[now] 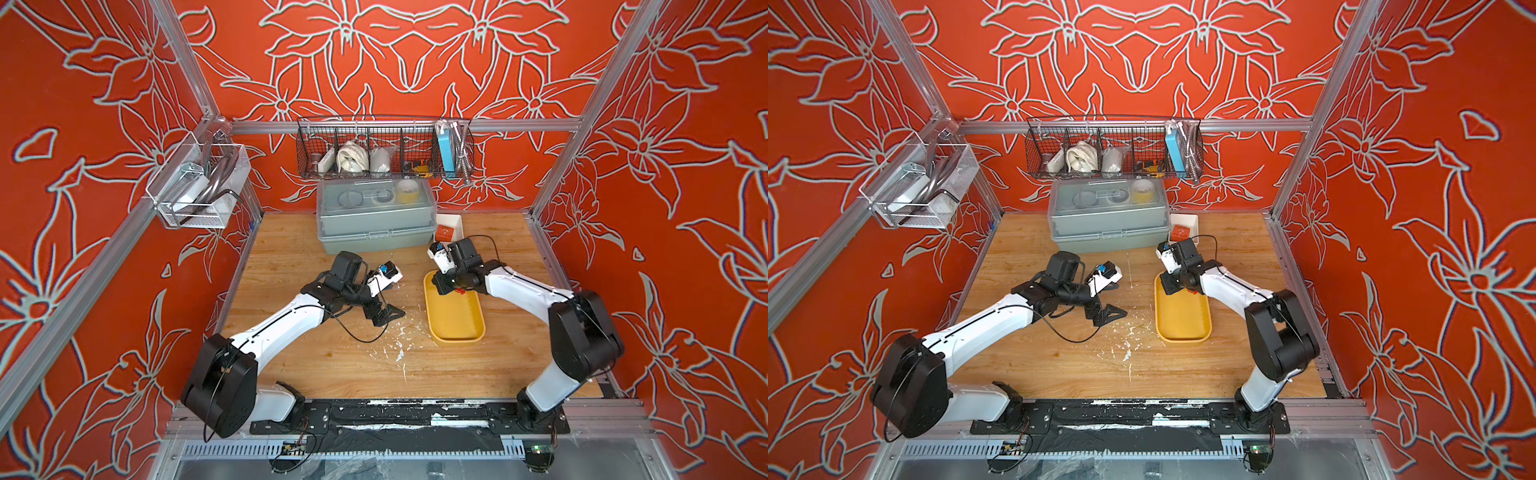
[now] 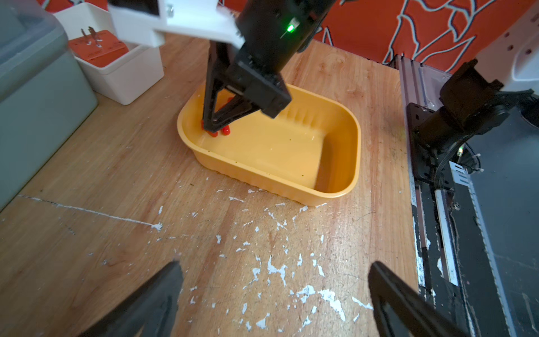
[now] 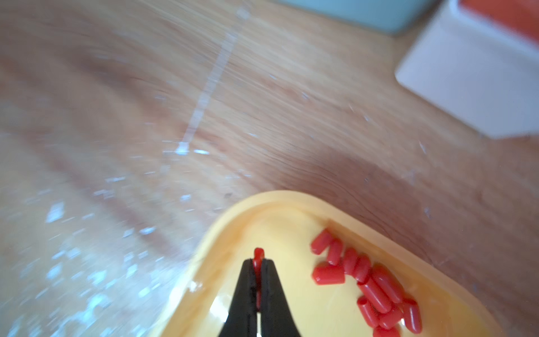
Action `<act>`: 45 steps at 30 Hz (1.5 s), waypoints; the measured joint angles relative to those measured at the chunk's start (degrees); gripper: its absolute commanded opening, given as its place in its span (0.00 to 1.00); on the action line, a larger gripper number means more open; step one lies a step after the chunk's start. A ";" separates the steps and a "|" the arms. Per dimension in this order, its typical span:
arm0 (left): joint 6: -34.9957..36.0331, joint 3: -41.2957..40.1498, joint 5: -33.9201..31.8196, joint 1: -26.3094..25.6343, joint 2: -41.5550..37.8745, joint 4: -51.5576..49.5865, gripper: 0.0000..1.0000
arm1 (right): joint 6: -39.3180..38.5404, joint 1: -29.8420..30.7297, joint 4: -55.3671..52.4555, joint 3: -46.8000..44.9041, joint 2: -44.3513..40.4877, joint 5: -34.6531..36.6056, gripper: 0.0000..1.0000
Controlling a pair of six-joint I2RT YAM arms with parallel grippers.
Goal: Take the screw protection sleeves out of the storage box
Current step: Pick up the screw protection sleeve from the storage box, then place the screw protection sleeve at the center of the board.
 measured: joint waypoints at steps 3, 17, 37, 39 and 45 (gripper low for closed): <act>0.11 0.17 -0.79 1.81 -0.98 -1.36 0.98 | -3.76 0.22 -2.27 0.04 -4.02 -6.88 0.02; 3.93 -5.05 -3.37 14.27 -11.50 -6.16 0.98 | -10.47 10.80 -8.35 11.52 9.42 -15.21 0.02; 5.84 -9.11 -2.27 15.06 -14.82 -8.09 0.98 | -12.28 13.29 -11.04 18.43 22.69 -11.32 0.32; 5.88 -9.11 -1.36 15.06 -14.82 -8.13 0.98 | -12.98 13.14 -12.04 18.51 21.66 -11.39 0.35; 6.05 -8.79 2.27 14.99 -14.75 -9.40 0.98 | -16.59 11.65 -16.17 18.43 13.60 -12.52 0.41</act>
